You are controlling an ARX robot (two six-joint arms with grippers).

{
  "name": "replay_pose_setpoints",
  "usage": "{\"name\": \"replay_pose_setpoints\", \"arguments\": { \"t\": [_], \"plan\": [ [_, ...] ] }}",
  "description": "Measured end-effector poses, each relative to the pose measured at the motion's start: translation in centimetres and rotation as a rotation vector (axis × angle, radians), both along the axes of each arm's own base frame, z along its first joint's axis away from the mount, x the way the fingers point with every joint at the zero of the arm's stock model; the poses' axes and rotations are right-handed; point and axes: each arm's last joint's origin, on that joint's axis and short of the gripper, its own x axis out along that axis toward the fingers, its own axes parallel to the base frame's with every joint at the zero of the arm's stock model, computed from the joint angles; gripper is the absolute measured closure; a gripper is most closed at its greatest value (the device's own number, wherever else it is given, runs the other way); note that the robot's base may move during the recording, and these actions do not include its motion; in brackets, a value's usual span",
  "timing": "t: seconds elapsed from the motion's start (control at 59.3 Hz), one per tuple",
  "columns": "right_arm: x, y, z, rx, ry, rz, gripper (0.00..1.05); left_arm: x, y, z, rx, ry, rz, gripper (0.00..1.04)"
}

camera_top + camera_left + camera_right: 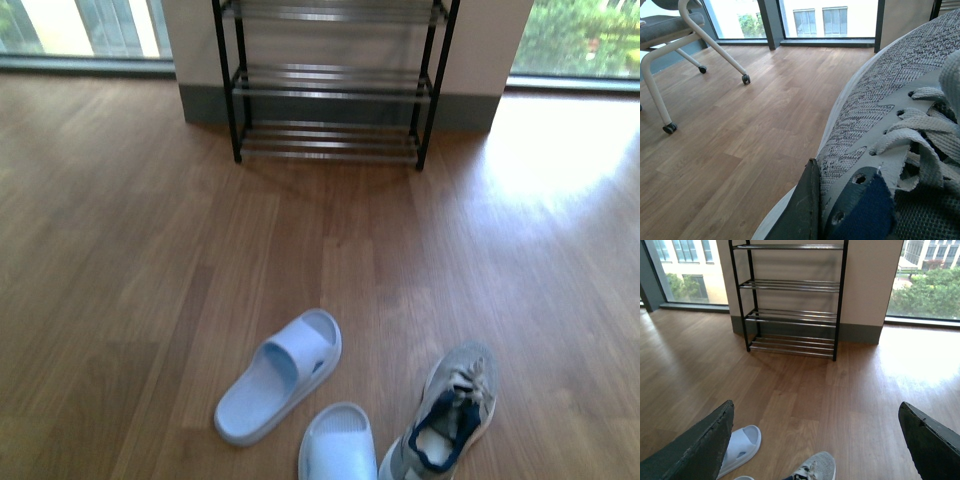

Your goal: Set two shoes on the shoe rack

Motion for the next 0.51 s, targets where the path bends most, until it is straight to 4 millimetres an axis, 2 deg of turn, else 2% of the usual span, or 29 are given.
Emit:
{"name": "replay_pose_setpoints", "arguments": {
  "t": [0.084, 0.236, 0.388, 0.506],
  "plan": [
    [0.2, -0.1, -0.7, 0.104, 0.124, -0.009, 0.09, 0.0, 0.0, 0.0, 0.000, 0.000, 0.000, 1.03],
    [1.3, -0.7, 0.1, 0.116, 0.087, -0.049, 0.09, 0.0, 0.0, 0.0, 0.000, 0.000, 0.001, 1.03],
    [4.8, -0.9, -0.4, 0.046, 0.170, -0.033, 0.09, 0.0, 0.0, 0.0, 0.000, 0.000, 0.000, 1.03],
    [8.5, -1.2, -1.4, 0.018, 0.267, -0.023, 0.09, 0.0, 0.0, 0.0, 0.000, 0.000, 0.001, 1.03]
  ]
}}
